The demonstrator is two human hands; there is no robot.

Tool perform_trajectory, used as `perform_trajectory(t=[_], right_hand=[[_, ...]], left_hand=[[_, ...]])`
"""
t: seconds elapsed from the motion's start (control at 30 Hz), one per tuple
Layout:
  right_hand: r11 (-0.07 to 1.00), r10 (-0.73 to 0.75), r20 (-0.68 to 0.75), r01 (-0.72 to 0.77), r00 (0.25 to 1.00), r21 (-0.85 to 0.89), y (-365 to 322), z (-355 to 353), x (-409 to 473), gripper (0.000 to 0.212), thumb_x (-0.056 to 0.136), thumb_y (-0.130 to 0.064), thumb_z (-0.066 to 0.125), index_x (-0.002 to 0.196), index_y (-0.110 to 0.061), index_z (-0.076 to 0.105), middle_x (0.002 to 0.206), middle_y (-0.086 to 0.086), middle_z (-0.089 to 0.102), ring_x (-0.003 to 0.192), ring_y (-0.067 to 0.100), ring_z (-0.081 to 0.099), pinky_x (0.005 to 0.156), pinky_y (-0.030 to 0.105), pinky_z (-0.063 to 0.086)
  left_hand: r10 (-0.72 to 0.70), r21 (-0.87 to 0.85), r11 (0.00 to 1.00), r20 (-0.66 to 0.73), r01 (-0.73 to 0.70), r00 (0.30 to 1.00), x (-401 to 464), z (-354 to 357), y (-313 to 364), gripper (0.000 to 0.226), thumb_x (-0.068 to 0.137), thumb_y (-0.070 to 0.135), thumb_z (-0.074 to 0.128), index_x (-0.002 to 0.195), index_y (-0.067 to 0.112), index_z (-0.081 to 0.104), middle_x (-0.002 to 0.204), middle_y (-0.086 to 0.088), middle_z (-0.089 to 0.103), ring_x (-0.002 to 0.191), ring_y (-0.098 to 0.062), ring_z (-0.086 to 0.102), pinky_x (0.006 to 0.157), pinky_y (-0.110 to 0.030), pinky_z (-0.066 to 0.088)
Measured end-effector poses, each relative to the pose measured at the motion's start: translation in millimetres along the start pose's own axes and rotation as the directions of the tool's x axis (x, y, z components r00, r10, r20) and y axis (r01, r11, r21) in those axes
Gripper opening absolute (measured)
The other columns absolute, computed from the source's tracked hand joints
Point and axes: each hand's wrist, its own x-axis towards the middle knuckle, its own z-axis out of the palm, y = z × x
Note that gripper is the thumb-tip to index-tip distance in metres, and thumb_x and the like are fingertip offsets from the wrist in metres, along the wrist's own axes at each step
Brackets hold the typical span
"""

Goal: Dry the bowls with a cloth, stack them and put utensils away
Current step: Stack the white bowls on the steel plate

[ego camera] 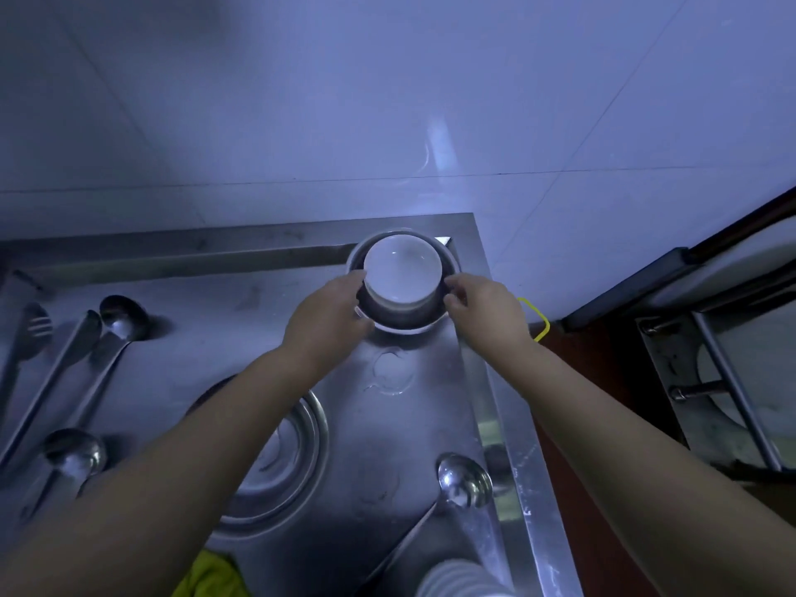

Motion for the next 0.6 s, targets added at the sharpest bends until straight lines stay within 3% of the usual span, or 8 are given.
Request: perform_trajectory(t=[0.07, 0.17, 0.23, 0.3, 0.43, 0.6], right_hand=[[0.996, -0.049, -0.058, 0.044, 0.997, -0.082, 5, -4, -35, 0.023, 0.089, -0.016, 0.052, 0.107, -0.018, 0.067, 0.102, 0.004, 0.068, 0.093, 0.027, 0.062, 0.069, 0.033, 0.046], [0.941, -0.228, -0.206, 0.160, 0.952, -0.299, 14, -4, -96, 0.018, 0.078, -0.016, 0.056, 0.087, -0.017, 0.071, 0.077, 0.004, 0.067, 0.068, 0.029, 0.065, 0.048, 0.027, 0.042], [0.889, -0.318, -0.213, 0.213, 0.924, -0.405, 19, -5, -138, 0.023, 0.075, -0.020, 0.047, 0.078, -0.016, 0.070, 0.063, 0.004, 0.061, 0.055, 0.029, 0.060, 0.042, 0.027, 0.044], [0.852, -0.354, -0.198, 0.227, 0.914, -0.472, 22, -4, -179, 0.024, 0.074, -0.020, 0.042, 0.070, -0.015, 0.065, 0.058, 0.004, 0.054, 0.050, 0.029, 0.055, 0.040, 0.028, 0.041], [0.836, -0.286, -0.221, 0.130, 0.932, -0.532, 27, 0, -257, 0.012, 0.066, -0.012, 0.053, 0.071, -0.017, 0.062, 0.056, 0.002, 0.048, 0.047, 0.027, 0.050, 0.041, 0.029, 0.035], [0.886, -0.033, -0.321, -0.120, 0.947, -0.447, 34, 15, -337, 0.028, 0.079, -0.027, 0.043, 0.081, -0.016, 0.069, 0.060, 0.001, 0.056, 0.049, 0.025, 0.055, 0.041, 0.029, 0.041]], left_hand=[[0.061, 0.062, 0.996, 0.048, -0.064, 0.997, -28, -6, 1, 0.059, 0.083, 0.021, 0.067, 0.137, 0.021, 0.044, 0.127, -0.003, 0.057, 0.108, -0.026, 0.057, 0.086, -0.033, 0.045], [0.153, 0.187, 0.969, 0.076, -0.165, 0.985, -71, -10, 3, 0.058, 0.085, 0.020, 0.061, 0.139, 0.015, 0.042, 0.130, -0.008, 0.056, 0.112, -0.030, 0.056, 0.086, -0.037, 0.047], [0.342, 0.315, 0.882, 0.085, -0.351, 0.936, -99, -7, 4, 0.057, 0.070, 0.017, 0.063, 0.125, 0.009, 0.052, 0.106, -0.011, 0.065, 0.085, -0.032, 0.066, 0.061, -0.037, 0.054], [0.428, 0.418, 0.784, 0.168, -0.458, 0.888, -126, -3, 6, 0.060, 0.051, 0.020, 0.074, 0.107, 0.011, 0.055, 0.083, -0.006, 0.067, 0.061, -0.027, 0.064, 0.043, -0.028, 0.048], [0.504, 0.426, 0.694, 0.288, -0.580, 0.814, -185, 5, 17, 0.054, 0.037, 0.013, 0.084, 0.089, 0.013, 0.068, 0.073, 0.000, 0.063, 0.055, -0.022, 0.060, 0.040, -0.027, 0.042], [0.540, 0.334, 0.654, 0.423, -0.679, 0.728, -242, 26, 28, 0.054, 0.031, 0.017, 0.085, 0.082, 0.019, 0.066, 0.066, 0.005, 0.059, 0.053, -0.017, 0.059, 0.040, -0.024, 0.038]])
